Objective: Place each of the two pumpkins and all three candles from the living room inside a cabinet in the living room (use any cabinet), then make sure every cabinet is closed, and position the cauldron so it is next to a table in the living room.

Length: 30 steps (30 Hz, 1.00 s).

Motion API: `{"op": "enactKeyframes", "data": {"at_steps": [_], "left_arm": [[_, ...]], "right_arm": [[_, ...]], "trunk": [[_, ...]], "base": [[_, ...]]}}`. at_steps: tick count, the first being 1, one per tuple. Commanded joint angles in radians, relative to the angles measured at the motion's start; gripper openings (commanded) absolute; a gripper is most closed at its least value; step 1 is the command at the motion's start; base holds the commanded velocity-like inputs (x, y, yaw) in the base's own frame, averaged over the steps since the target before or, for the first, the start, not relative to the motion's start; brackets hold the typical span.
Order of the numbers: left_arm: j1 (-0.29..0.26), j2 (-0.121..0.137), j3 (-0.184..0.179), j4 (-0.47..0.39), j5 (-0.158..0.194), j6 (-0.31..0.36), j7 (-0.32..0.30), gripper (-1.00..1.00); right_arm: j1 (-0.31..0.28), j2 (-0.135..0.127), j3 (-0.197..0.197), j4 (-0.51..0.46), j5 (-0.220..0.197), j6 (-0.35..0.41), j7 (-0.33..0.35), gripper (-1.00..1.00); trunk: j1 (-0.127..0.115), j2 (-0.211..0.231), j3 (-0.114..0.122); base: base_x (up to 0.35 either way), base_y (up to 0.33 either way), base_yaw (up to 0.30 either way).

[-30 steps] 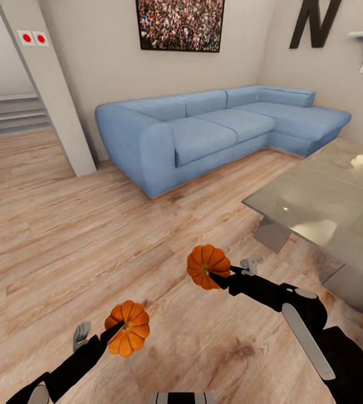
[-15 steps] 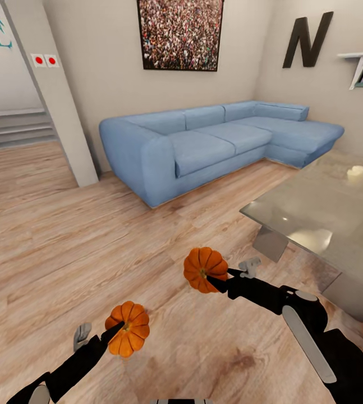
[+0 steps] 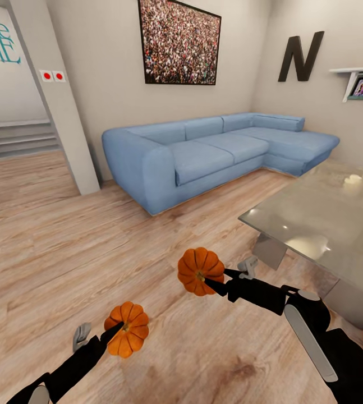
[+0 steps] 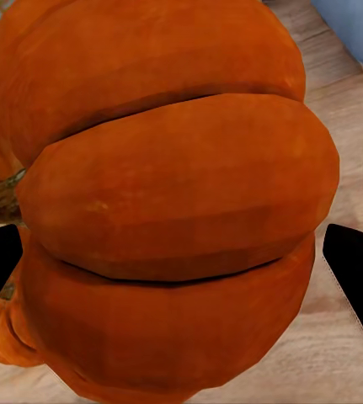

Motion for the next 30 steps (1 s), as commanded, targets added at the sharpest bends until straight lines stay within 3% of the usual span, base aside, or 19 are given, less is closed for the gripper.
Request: {"op": "enactKeyframes", "data": {"at_steps": [1,6,9,13,15,17,24,30], "left_arm": [[0.0,0.0,0.0,0.0,0.004,0.003,0.0,-1.0],[0.001,-0.003,-0.005,0.001,0.007,-0.058,-0.009,-1.0],[0.001,-0.003,-0.005,0.001,0.007,-0.058,-0.009,-1.0],[0.001,-0.002,-0.006,0.009,0.008,-0.093,-0.007,-1.0],[0.001,-0.002,-0.007,0.026,0.007,-0.097,-0.004,-1.0],[0.001,-0.002,-0.007,0.036,0.007,-0.099,-0.003,-1.0],[0.001,-0.002,-0.008,0.046,0.006,-0.1,-0.003,-1.0],[0.001,-0.003,-0.008,0.048,0.006,-0.1,-0.003,-1.0]], "right_arm": [[-0.001,-0.001,0.0,-0.001,-0.008,0.006,-0.002,-1.0],[-0.001,-0.001,-0.014,-0.001,-0.008,0.004,-0.002,-1.0],[-0.001,-0.001,-0.014,-0.001,-0.008,0.004,-0.002,-1.0],[-0.001,-0.001,-0.049,-0.001,-0.008,0.007,-0.004,-1.0],[-0.001,0.003,-0.084,-0.001,-0.009,0.008,-0.005,-1.0],[-0.002,0.007,-0.095,-0.001,-0.009,0.014,-0.005,-1.0],[-0.002,0.012,-0.105,-0.002,-0.009,0.017,-0.006,-1.0],[-0.002,0.013,-0.107,-0.002,-0.009,0.016,-0.006,-1.0]], "trunk": [[0.0,0.0,-0.001],[0.0,0.0,-0.001],[0.0,0.0,-0.001],[0.0,0.0,-0.001],[0.0,0.0,-0.001],[0.0,0.0,-0.001],[0.0,0.0,-0.001],[0.0,0.0,-0.001]], "base": [[0.0,0.0,0.0],[0.0,0.0,0.0],[0.0,0.0,0.0],[-0.127,0.0,0.0],[-0.267,0.0,0.0],[-0.302,0.0,0.0],[-0.327,0.0,-0.01],[-0.335,0.047,-0.208]]}}
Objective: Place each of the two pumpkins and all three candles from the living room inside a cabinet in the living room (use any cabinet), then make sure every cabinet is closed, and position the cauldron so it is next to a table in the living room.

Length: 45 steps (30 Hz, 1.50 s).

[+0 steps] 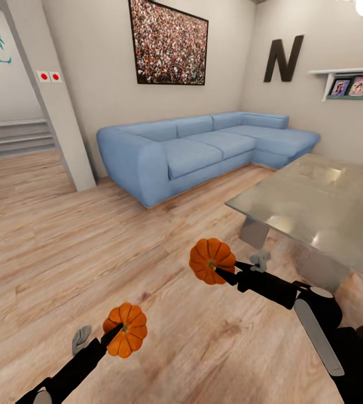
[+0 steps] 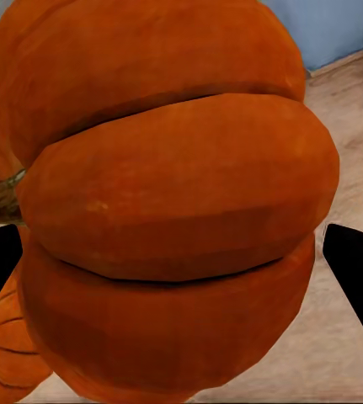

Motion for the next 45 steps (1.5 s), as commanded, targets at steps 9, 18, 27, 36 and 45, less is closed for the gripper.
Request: {"op": "enactKeyframes", "data": {"at_steps": [9,18,27,36,45], "left_arm": [[0.0,0.0,0.001,0.002,0.011,0.01,0.001,-1.0],[0.0,-0.001,-0.013,0.003,0.019,-0.001,-0.002,-1.0],[0.0,0.0,-0.013,0.003,0.02,-0.002,-0.001,-1.0],[0.0,0.0,-0.013,0.001,0.017,-0.001,-0.002,-1.0],[0.0,0.0,-0.013,0.001,0.018,0.0,-0.004,-1.0]], "right_arm": [[-0.001,-0.003,0.003,-0.001,-0.011,0.003,-0.002,-1.0],[-0.002,-0.01,-0.002,-0.001,-0.011,-0.002,-0.002,-1.0],[-0.002,-0.007,-0.003,-0.001,-0.011,-0.002,-0.002,-1.0],[-0.003,-0.006,-0.003,-0.001,-0.011,-0.002,-0.002,-1.0],[-0.003,-0.008,-0.006,-0.001,-0.011,-0.005,-0.002,-1.0]], "trunk": [[-0.001,0.0,-0.001],[-0.001,0.0,-0.001],[-0.001,0.0,-0.001],[-0.001,0.0,-0.001],[-0.001,0.0,-0.001]], "base": [[-0.298,0.175,-0.286],[-0.173,0.157,-0.294],[-0.061,-0.1,-0.294],[-0.221,-0.25,-0.294],[-0.238,-0.262,-0.294]]}}
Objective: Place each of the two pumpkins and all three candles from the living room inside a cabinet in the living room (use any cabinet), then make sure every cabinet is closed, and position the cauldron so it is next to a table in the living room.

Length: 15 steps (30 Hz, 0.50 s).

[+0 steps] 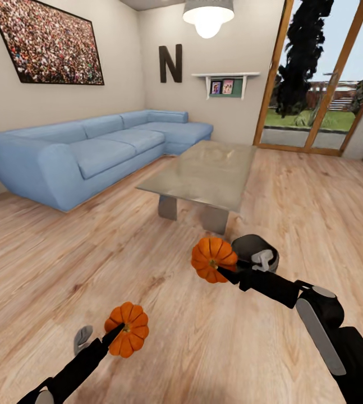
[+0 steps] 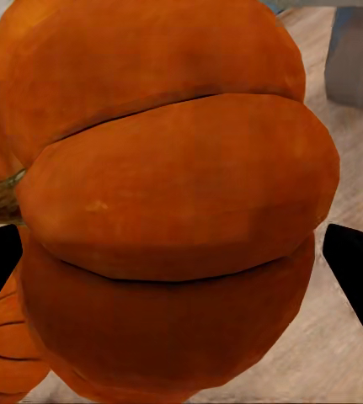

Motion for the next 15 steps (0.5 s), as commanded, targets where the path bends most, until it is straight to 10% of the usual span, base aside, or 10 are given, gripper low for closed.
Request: {"op": "enactKeyframes", "data": {"at_steps": [1,15], "left_arm": [[0.0,0.0,0.001,-0.001,0.01,0.009,0.0,-1.0],[0.0,0.0,0.0,-0.001,0.005,0.012,0.005,-1.0]], "right_arm": [[-0.001,0.0,0.001,0.0,-0.014,0.007,-0.001,-1.0],[-0.004,0.007,-0.076,0.003,-0.016,0.008,-0.117,-1.0]], "trunk": [[-0.001,0.0,-0.001],[-0.001,0.0,-0.001]], "base": [[-0.222,-0.277,-0.294],[-0.219,-0.279,-0.07]]}}
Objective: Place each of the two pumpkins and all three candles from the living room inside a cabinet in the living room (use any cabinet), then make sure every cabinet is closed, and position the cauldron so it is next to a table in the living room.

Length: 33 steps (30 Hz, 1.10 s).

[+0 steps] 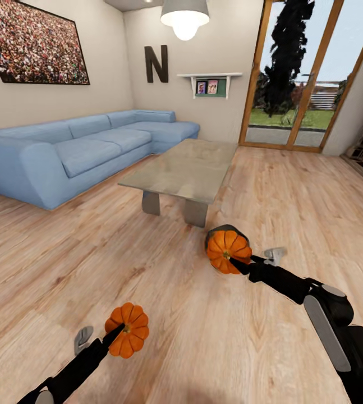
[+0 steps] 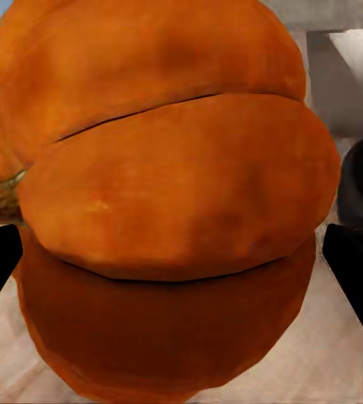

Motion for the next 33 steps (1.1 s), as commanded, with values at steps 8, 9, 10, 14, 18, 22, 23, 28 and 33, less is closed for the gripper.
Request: {"op": "enactKeyframes", "data": {"at_steps": [8,9,10,14,18,22,23,28,33], "left_arm": [[-0.001,-0.001,-0.003,0.0,0.007,0.01,0.002,-1.0],[-0.001,-0.001,-0.003,0.001,0.007,0.01,0.003,-1.0],[-0.001,-0.001,-0.003,0.002,0.006,0.009,0.004,-1.0],[-0.001,-0.001,-0.004,0.003,0.005,0.007,0.004,-1.0],[-0.001,-0.002,-0.005,0.005,0.004,0.006,0.004,-1.0],[-0.001,-0.002,-0.005,0.009,0.004,0.005,0.004,-1.0],[-0.001,-0.002,-0.005,0.009,0.004,0.005,0.004,-1.0],[-0.008,-0.002,-0.057,0.011,0.003,0.004,0.004,-1.0],[-0.029,-0.001,-0.179,0.012,0.002,0.004,0.047,-1.0]], "right_arm": [[0.012,-0.001,-0.056,-0.003,-0.031,-0.119,-0.042,-1.0],[0.013,-0.001,-0.057,-0.003,-0.031,-0.127,-0.042,-1.0],[0.013,-0.001,-0.058,-0.003,-0.031,-0.13,-0.041,-1.0],[0.014,-0.004,-0.061,-0.004,-0.034,-0.13,-0.039,-1.0],[0.016,-0.002,-0.141,-0.004,-0.036,-0.123,0.075,-1.0],[0.016,-0.001,-0.143,-0.004,-0.036,-0.122,0.083,-1.0],[0.016,-0.001,-0.143,-0.004,-0.036,-0.122,0.083,-1.0],[0.016,-0.002,-0.146,-0.004,-0.036,-0.122,0.083,-1.0],[0.015,-0.002,-0.146,-0.004,-0.036,-0.122,0.083,-1.0]], "trunk": [[-0.001,0.0,-0.001],[-0.001,0.0,-0.001],[-0.001,0.0,-0.001],[-0.001,0.0,-0.001],[-0.001,0.0,-0.001],[-0.001,0.0,-0.001],[-0.001,0.0,-0.001],[-0.001,0.0,-0.001],[-0.001,0.0,-0.001]], "base": [[-0.197,-0.286,-0.001],[0.039,-0.312,0.0],[0.112,-0.297,0.0],[0.19,-0.274,-0.003],[0.254,-0.25,-0.163],[0.272,-0.242,-0.296],[0.272,-0.242,-0.298],[0.272,-0.241,-0.299],[0.272,-0.241,-0.299]]}}
